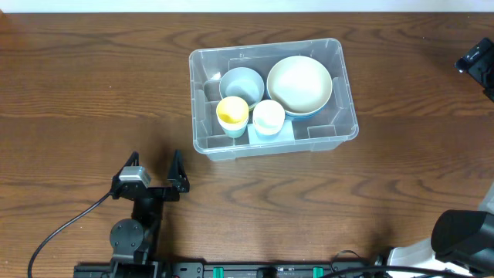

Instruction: Pack container

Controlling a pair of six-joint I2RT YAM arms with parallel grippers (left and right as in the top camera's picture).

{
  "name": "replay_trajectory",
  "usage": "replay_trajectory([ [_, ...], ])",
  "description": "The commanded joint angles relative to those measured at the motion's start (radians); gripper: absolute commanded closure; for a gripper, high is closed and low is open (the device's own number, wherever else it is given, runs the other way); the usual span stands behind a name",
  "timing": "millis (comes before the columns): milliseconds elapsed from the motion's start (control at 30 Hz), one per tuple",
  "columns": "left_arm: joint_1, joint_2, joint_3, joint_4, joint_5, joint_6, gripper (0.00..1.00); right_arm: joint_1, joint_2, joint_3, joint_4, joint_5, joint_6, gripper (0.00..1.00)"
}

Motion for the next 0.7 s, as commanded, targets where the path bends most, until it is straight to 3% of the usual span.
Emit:
replay_trajectory([
  [0,0.006,-0.010,-0.008,-0.038,0.002,-0.001,0.02,0.000,0.005,-0.001,-0.001,0.000,0.014,0.01],
  [200,0.006,-0.010,-0.008,-0.159,-0.003,0.007,0.02,0.000,0.005,-0.001,-0.001,0.000,0.014,0.01],
  [667,0.006,-0.006,-0.008,-0.156,-0.008,0.026,0.02,-0.002,0.005,-0.001,-0.001,0.000,0.014,0.01],
])
